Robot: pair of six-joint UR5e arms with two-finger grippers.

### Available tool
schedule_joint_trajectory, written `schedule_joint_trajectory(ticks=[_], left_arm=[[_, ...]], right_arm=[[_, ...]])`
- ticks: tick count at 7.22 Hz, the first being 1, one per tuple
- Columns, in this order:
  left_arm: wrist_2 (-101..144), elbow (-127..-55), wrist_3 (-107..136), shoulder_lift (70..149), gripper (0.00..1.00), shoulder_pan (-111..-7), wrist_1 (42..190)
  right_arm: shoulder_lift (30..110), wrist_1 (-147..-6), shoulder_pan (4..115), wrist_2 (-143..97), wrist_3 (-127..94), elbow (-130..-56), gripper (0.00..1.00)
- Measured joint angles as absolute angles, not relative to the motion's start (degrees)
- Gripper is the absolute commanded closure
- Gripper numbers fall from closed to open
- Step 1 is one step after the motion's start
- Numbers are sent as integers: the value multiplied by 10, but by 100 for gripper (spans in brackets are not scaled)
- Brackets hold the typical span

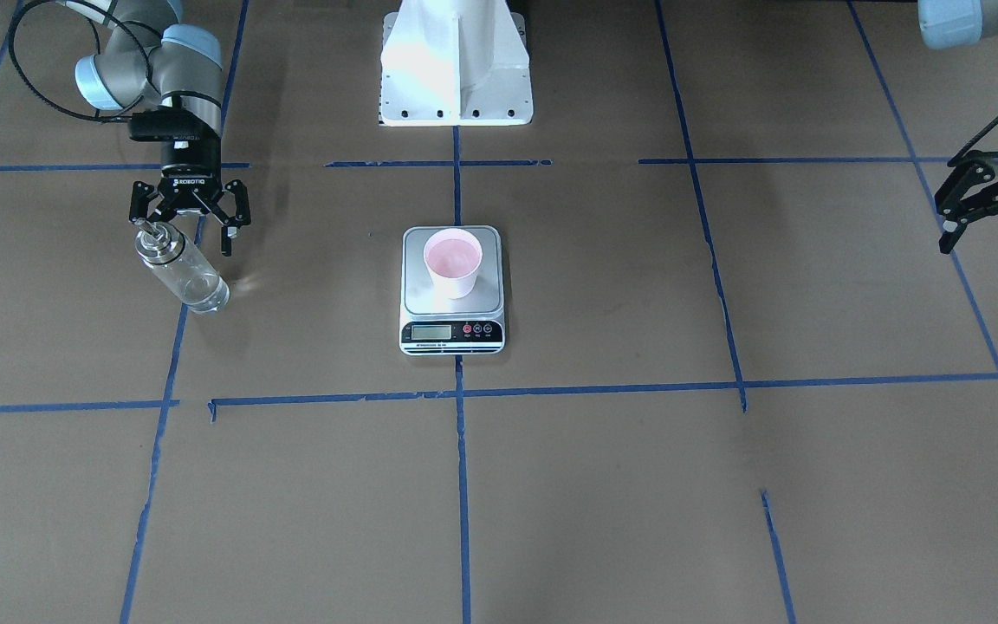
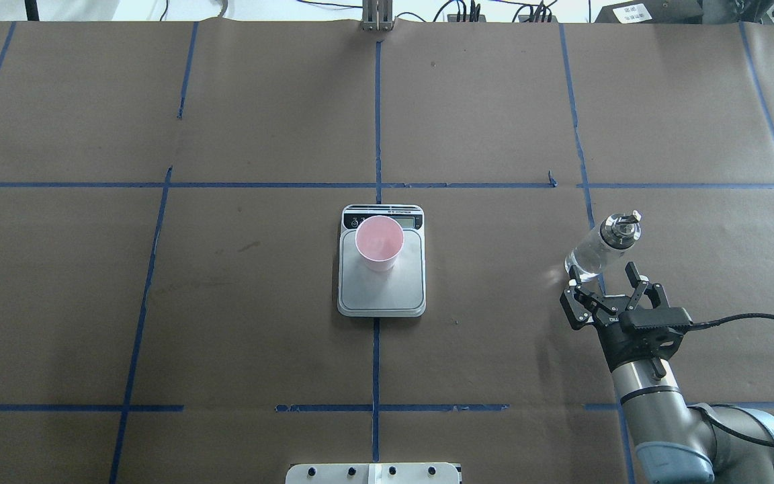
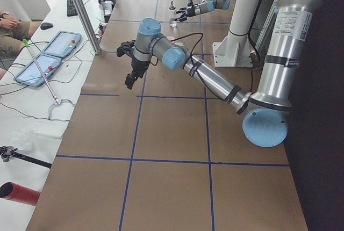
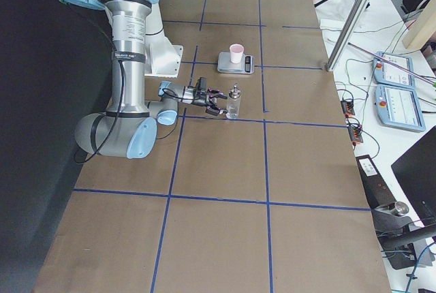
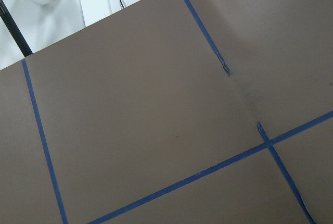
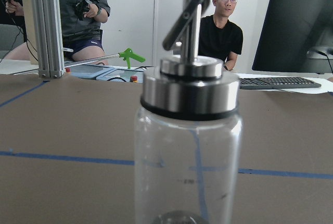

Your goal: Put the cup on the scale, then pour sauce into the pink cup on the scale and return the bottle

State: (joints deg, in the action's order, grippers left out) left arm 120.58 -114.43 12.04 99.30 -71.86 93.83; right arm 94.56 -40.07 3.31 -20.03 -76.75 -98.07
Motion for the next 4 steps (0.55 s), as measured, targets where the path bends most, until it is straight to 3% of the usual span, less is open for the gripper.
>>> schedule_joint_trajectory(ticks=[4], left_arm=[[1206,-1149,120,989,1,-720,938]], right_arm=[[1030,-296,-40,-169,-768,-995,0]])
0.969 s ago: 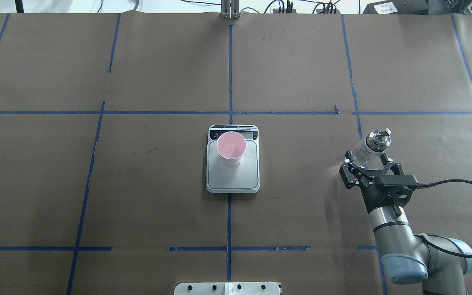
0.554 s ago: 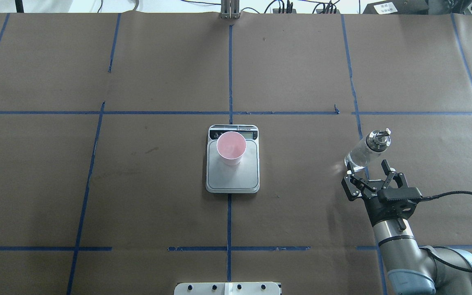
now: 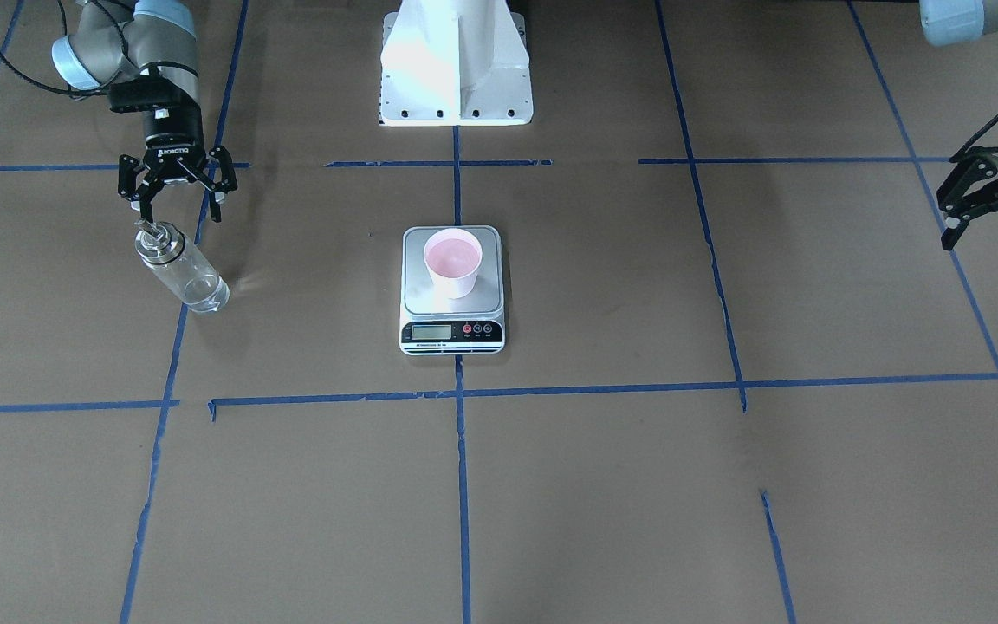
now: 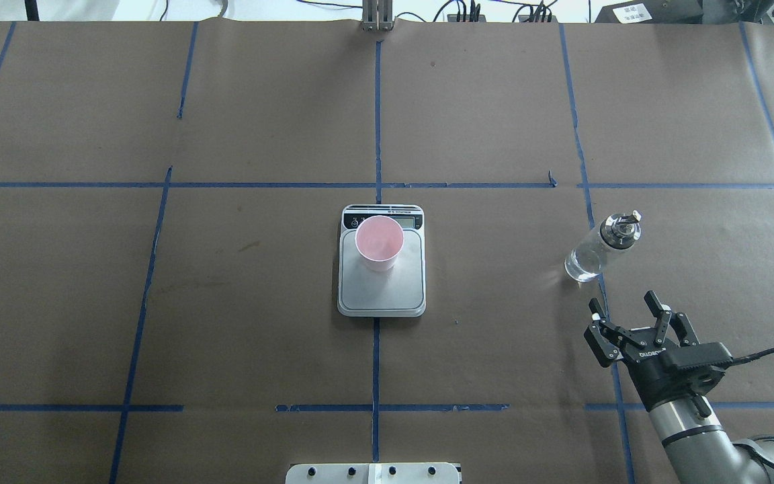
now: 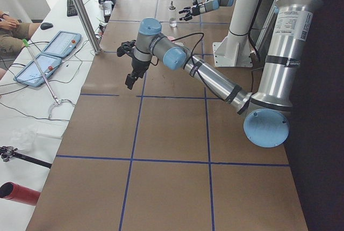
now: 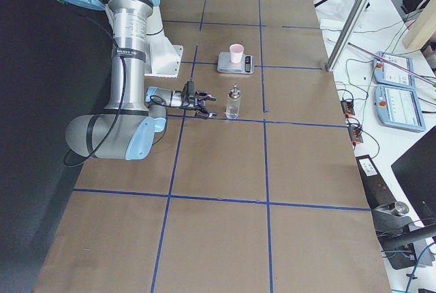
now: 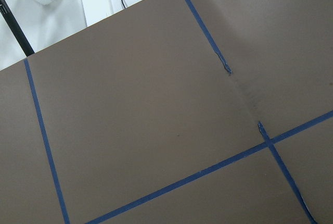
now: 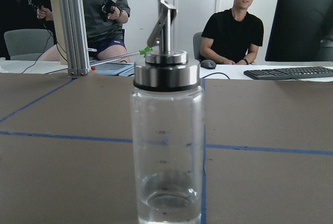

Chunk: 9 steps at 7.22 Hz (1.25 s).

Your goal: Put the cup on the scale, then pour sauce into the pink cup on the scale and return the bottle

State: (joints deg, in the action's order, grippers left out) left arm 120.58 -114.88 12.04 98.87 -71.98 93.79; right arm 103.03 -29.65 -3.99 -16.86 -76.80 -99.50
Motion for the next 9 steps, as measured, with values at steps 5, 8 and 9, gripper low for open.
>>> schedule_joint_trajectory(ticks=[5,8,9], left_arm=[[1205,-1145,118,988,1,-720,938],[1206,-1133,101,986,1,-721,939],[1206,-1128,91,985,1,-724,939]], right_arm=[[1162,-117,-67,-192,-766,-961,0],[1174,-89,-15,-270,-745,-958,0],[1175,-87,16,-305,-724,-958,0]])
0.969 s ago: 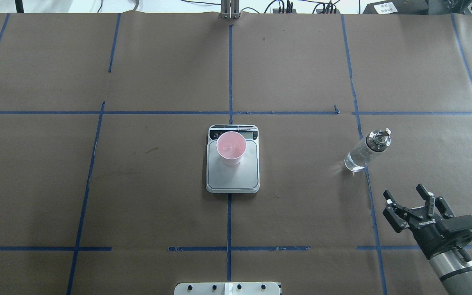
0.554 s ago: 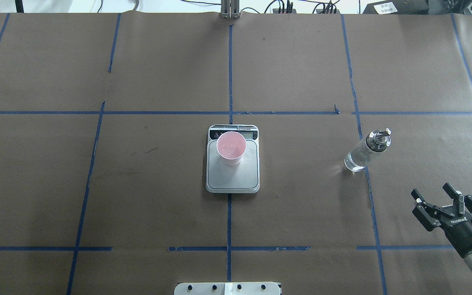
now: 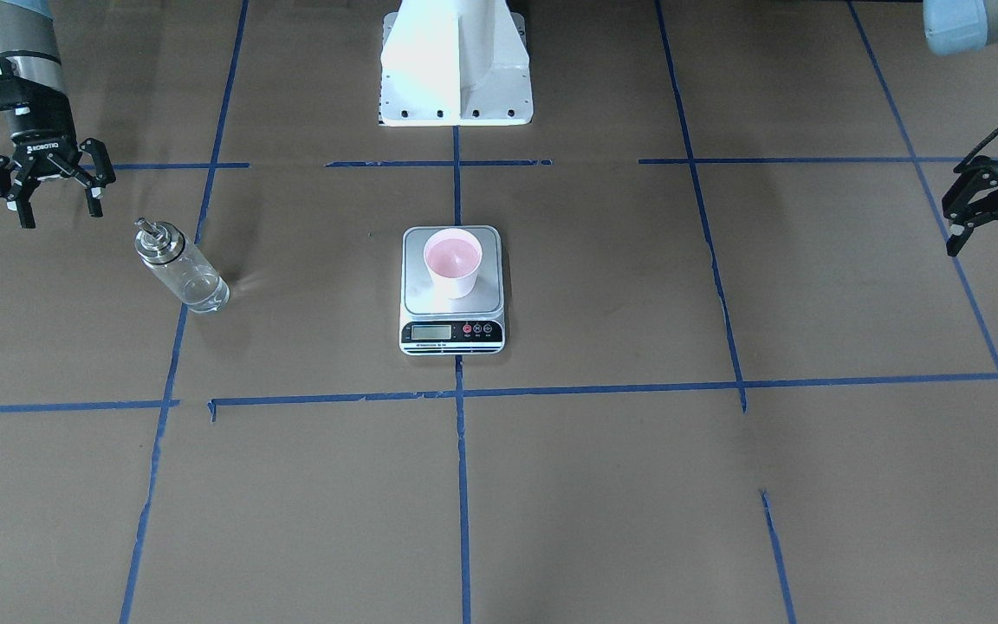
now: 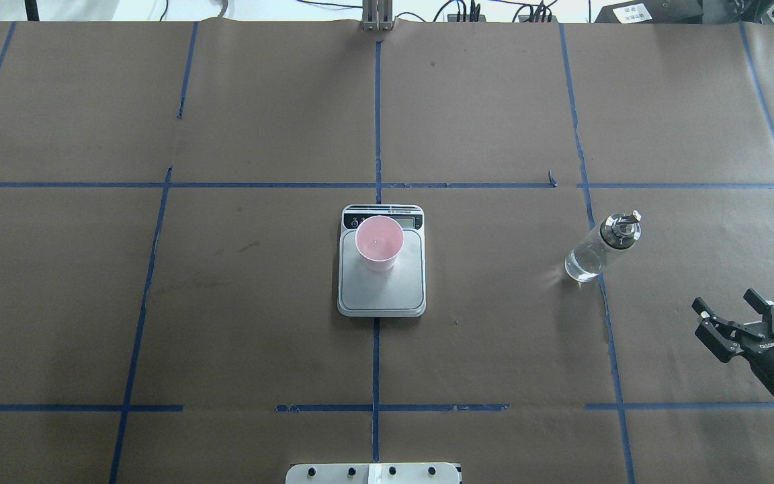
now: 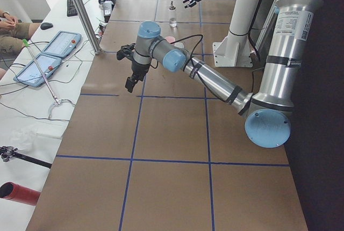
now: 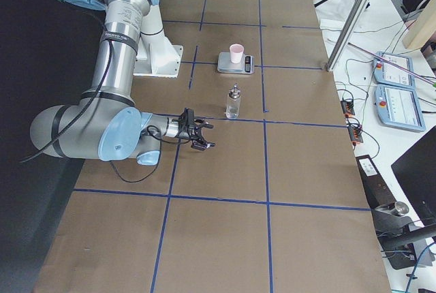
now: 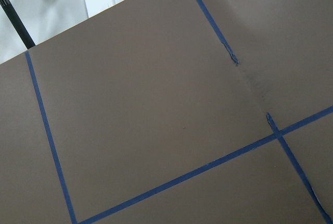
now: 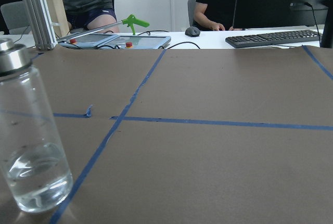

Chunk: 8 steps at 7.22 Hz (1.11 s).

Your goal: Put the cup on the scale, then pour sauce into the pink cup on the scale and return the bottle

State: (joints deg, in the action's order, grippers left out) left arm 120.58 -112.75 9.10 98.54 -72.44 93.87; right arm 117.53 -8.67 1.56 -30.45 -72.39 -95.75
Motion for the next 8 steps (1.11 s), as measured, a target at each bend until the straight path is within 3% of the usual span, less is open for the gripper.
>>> schedule_joint_trajectory(ticks=[4,8], left_arm=[[1222,-1085,30,985,1,-768,939],[1250,-1010,-71,985,1,-850,931]], right_arm=[[1171,-70,233,-572,-589,-960,0],[1119,-168,628,-1035,-379,-962,0]])
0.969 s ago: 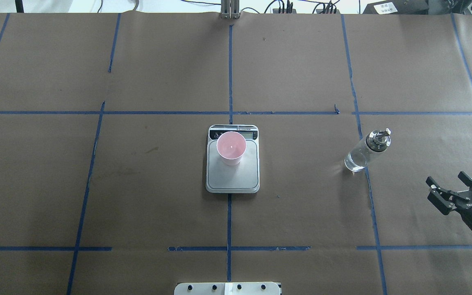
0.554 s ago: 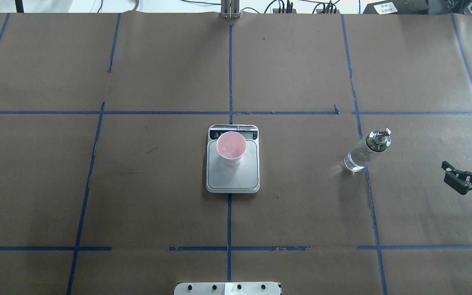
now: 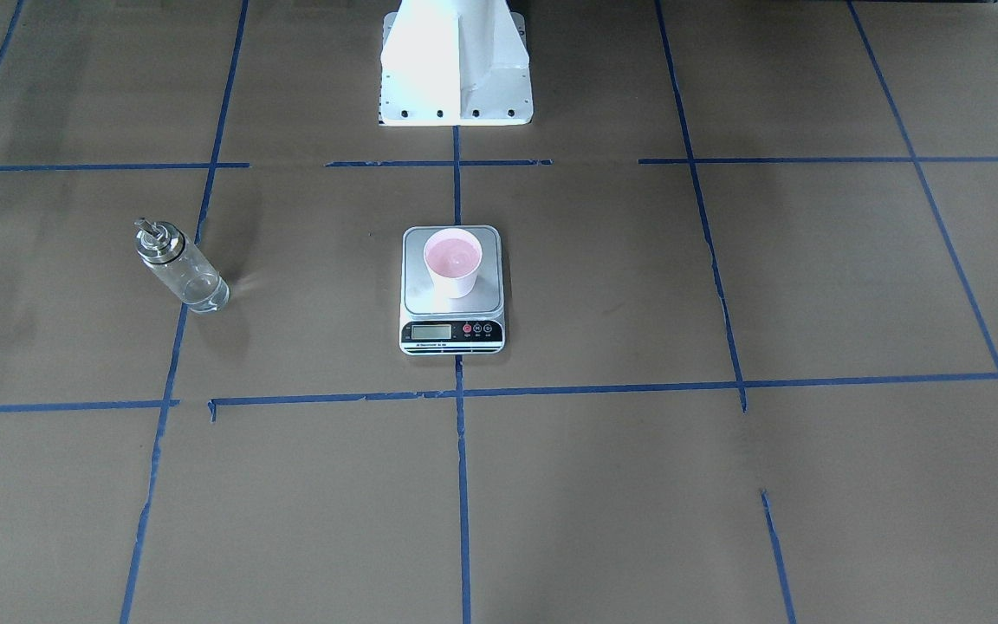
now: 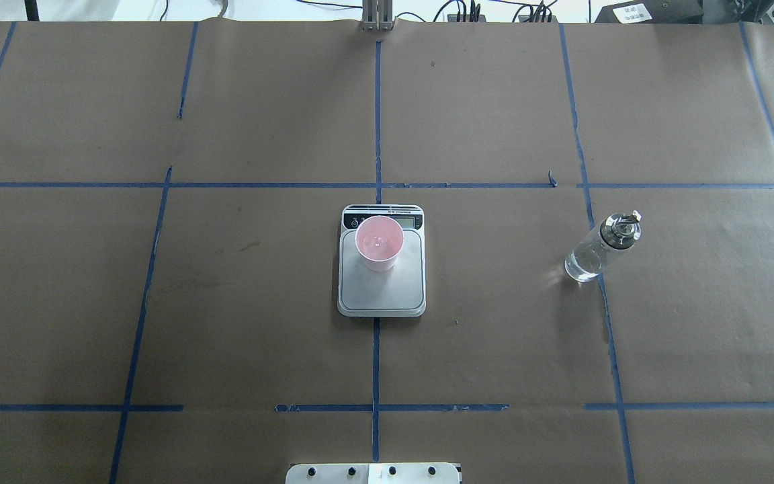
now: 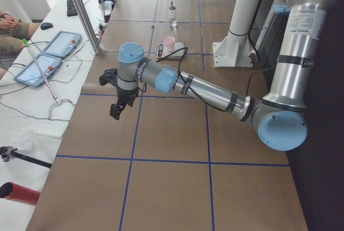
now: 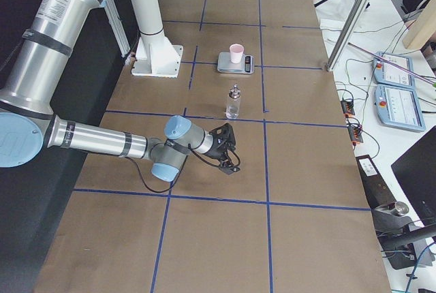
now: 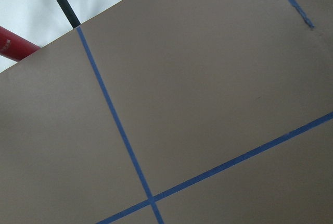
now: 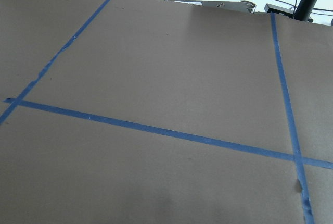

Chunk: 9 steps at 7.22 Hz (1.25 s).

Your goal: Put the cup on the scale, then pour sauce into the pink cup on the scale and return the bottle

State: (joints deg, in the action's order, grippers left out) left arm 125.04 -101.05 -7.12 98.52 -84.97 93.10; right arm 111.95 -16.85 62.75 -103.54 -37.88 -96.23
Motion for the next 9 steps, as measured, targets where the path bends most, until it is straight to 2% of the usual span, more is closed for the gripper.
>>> schedule_joint_trajectory(ticks=[1,3,4,7,9], left_arm=[[1263,-999,-78,986,1,-869,911],[1277,-988,-82,984,0,-893,865],[1278,-983,-81,978,0,-898,848],[1278,-972,-76,932,0,-901,852],[1280,-960,-76,930,0,-900,857]], right_arm=[[1099,-244,734,-1141,-293,-965,0],[1069,-404,867,-1274,-147,-974,0],[1061,-490,898,-1310,-99,-991,0],[1054,-837,923,-1340,-4,-1112,0],[1017,-999,927,-1337,85,-1134,0]])
